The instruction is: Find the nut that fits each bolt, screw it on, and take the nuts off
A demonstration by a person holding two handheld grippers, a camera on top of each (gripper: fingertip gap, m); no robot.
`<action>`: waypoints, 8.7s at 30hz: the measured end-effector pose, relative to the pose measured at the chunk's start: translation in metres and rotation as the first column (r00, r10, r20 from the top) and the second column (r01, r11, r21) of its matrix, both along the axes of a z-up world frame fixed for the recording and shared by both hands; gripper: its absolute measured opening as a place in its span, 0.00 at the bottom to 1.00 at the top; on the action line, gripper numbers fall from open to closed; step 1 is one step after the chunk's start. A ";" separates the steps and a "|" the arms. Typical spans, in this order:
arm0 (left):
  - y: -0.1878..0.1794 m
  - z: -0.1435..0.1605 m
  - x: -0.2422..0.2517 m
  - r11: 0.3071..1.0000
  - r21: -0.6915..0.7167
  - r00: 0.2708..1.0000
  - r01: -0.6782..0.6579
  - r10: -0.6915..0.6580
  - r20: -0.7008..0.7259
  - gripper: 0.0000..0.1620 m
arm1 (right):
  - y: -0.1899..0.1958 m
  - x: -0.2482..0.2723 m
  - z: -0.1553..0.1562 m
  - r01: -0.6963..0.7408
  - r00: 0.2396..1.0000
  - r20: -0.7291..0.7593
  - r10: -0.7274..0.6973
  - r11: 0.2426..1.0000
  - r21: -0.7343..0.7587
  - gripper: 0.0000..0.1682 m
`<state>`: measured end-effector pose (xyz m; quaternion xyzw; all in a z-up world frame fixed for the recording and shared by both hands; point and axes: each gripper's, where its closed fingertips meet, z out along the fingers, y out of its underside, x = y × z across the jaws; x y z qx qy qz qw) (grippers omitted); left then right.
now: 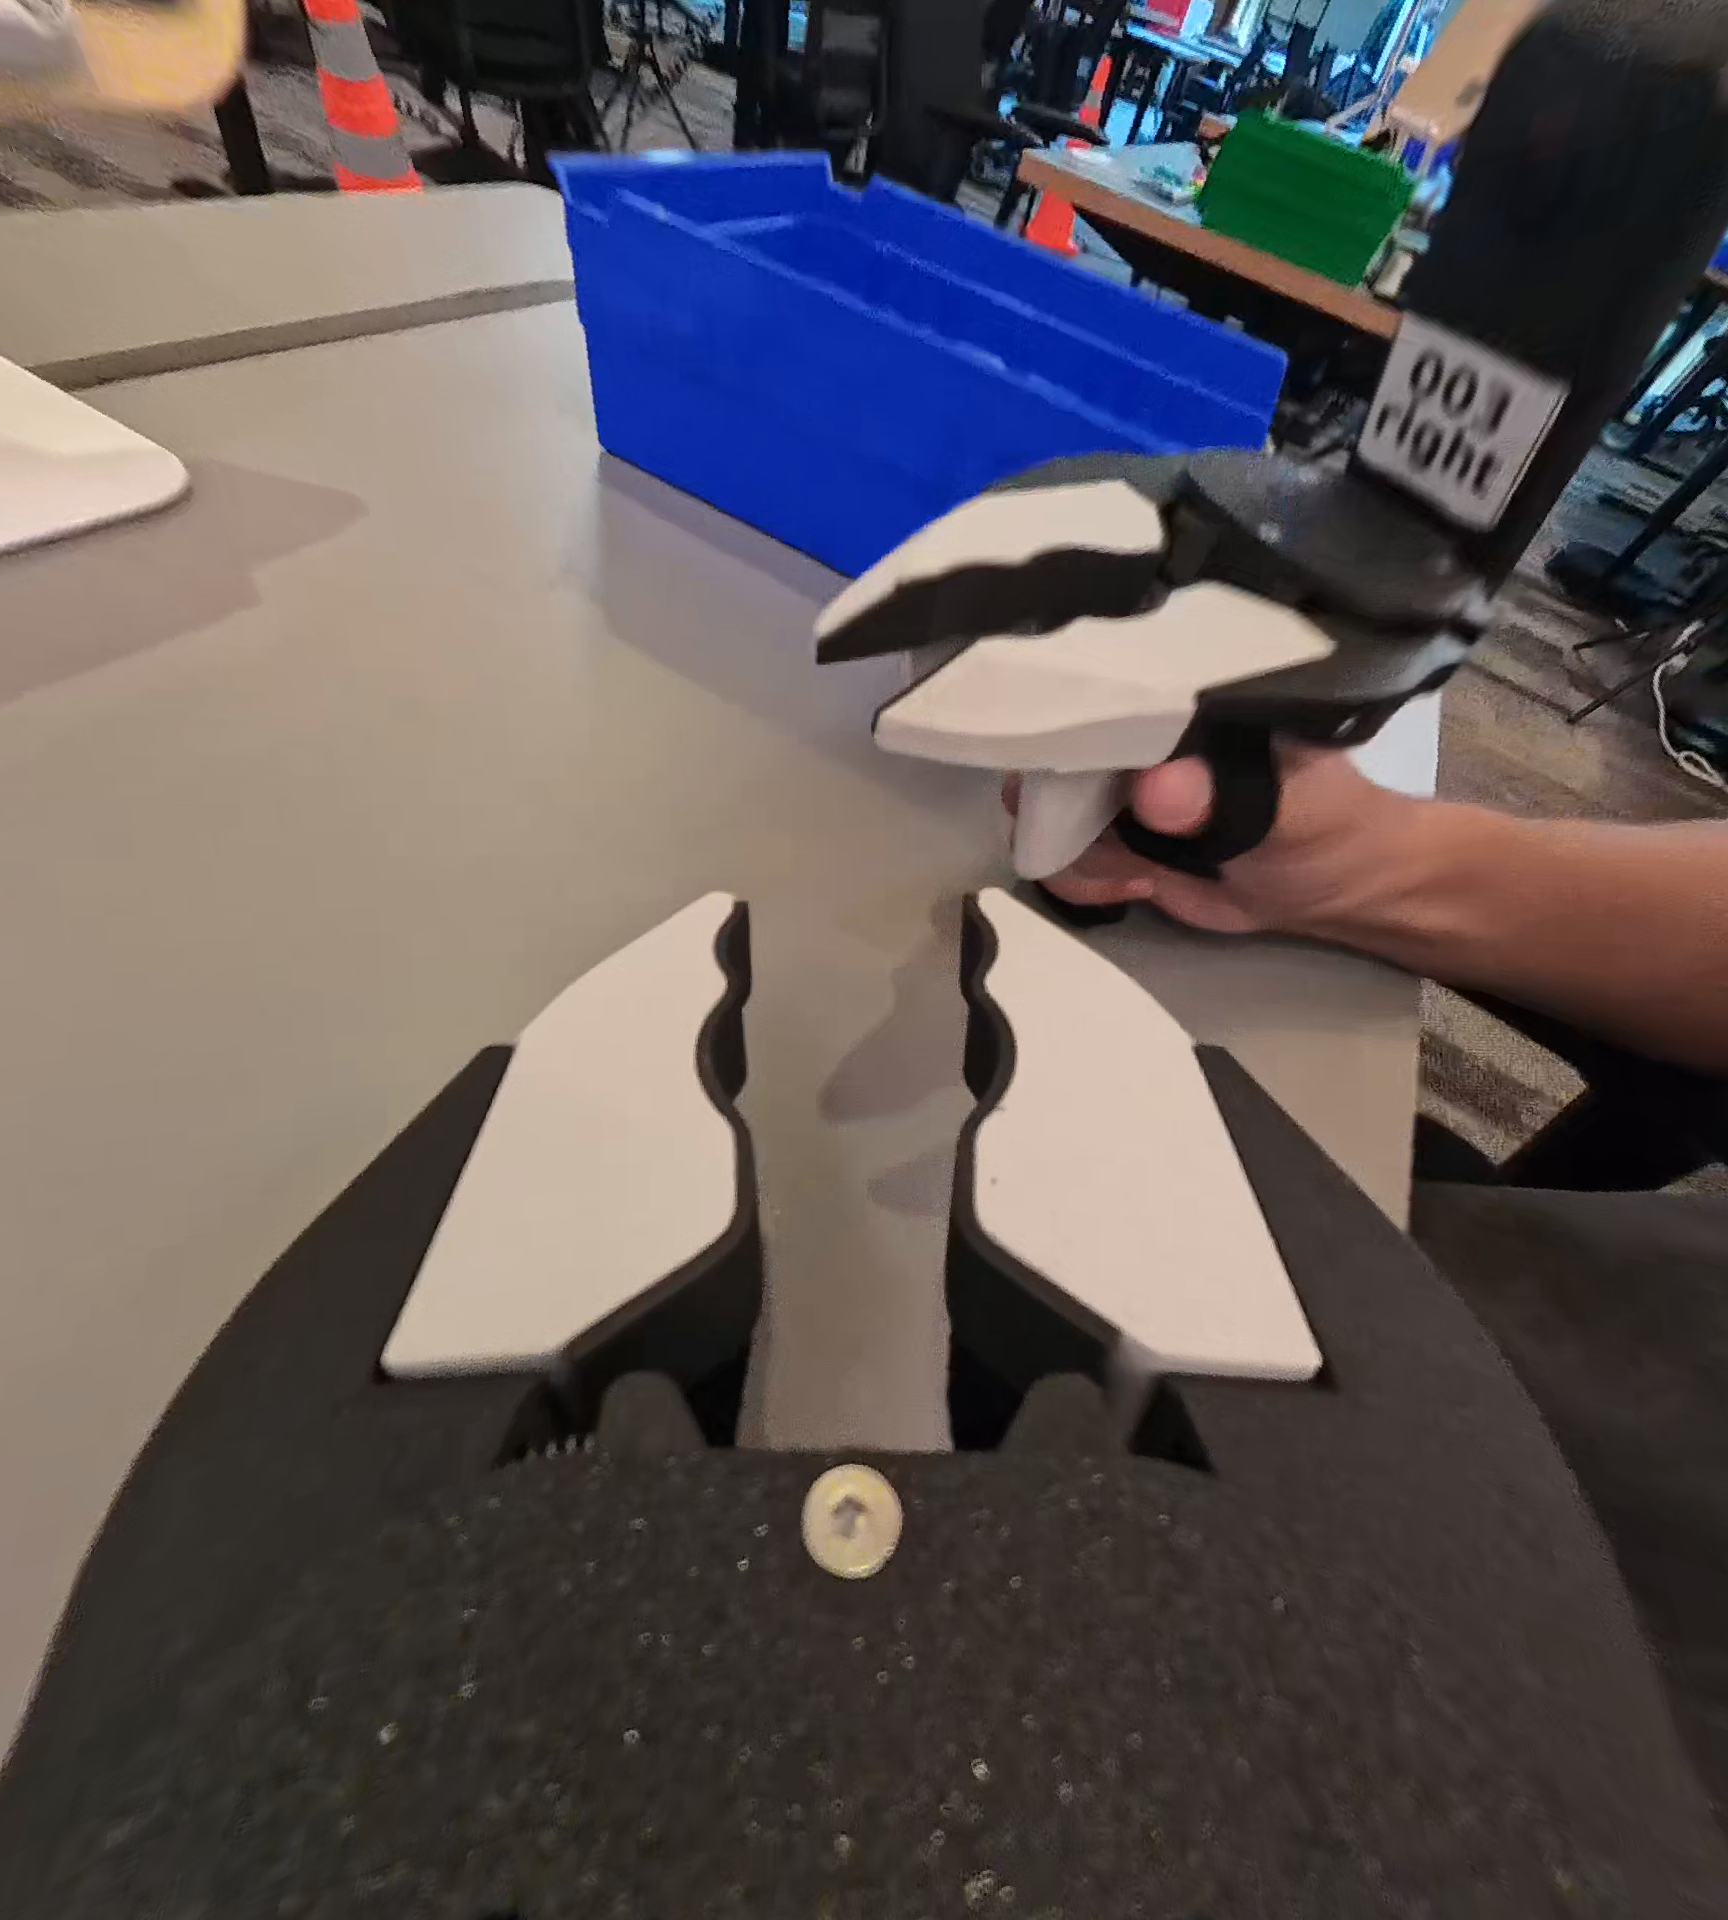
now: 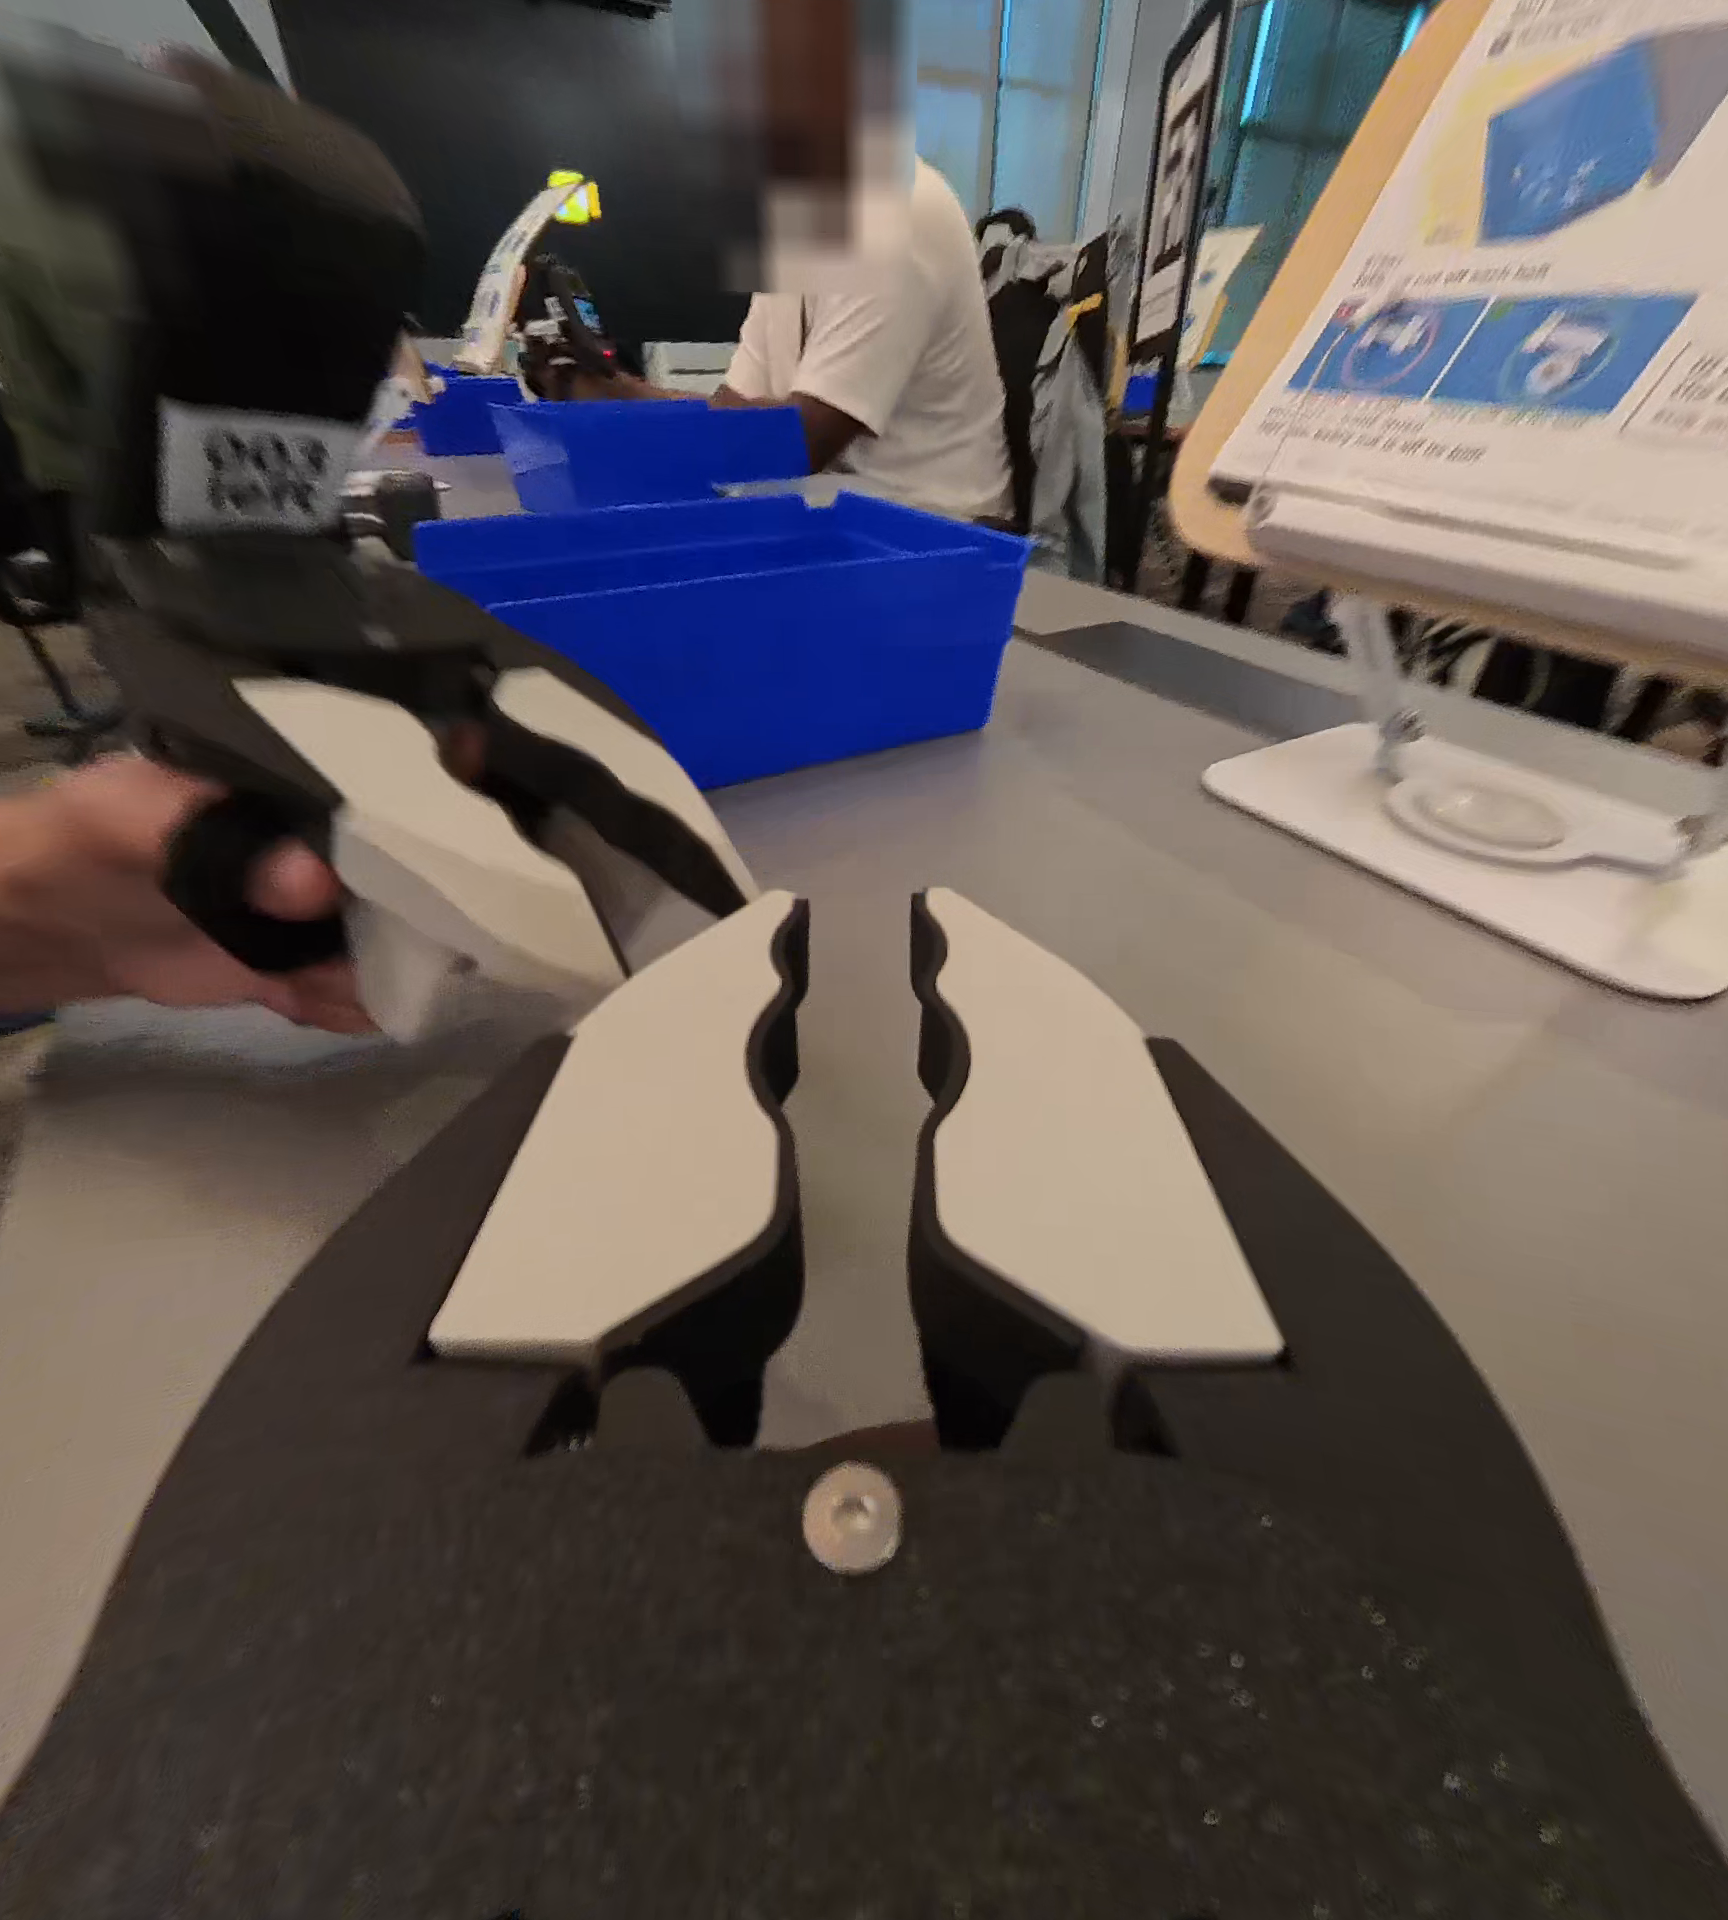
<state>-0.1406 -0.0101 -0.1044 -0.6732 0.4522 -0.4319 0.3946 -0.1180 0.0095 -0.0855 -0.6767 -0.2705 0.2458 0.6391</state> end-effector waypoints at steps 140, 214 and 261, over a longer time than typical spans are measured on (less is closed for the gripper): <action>-0.013 0.020 -0.022 0.929 -0.219 0.918 0.297 -0.215 0.333 0.10 | -0.045 -0.033 0.018 -0.509 0.829 -0.366 0.423 0.841 -0.182 0.29; -0.016 0.023 -0.025 0.872 -0.310 0.887 0.378 -0.245 0.391 0.11 | -0.041 -0.037 -0.007 -0.280 0.914 0.328 0.240 0.957 0.079 0.10; -0.023 0.030 -0.032 0.862 -0.277 0.859 0.425 -0.288 0.423 0.11 | -0.046 -0.043 -0.001 -0.276 0.909 0.358 0.213 0.952 0.134 0.11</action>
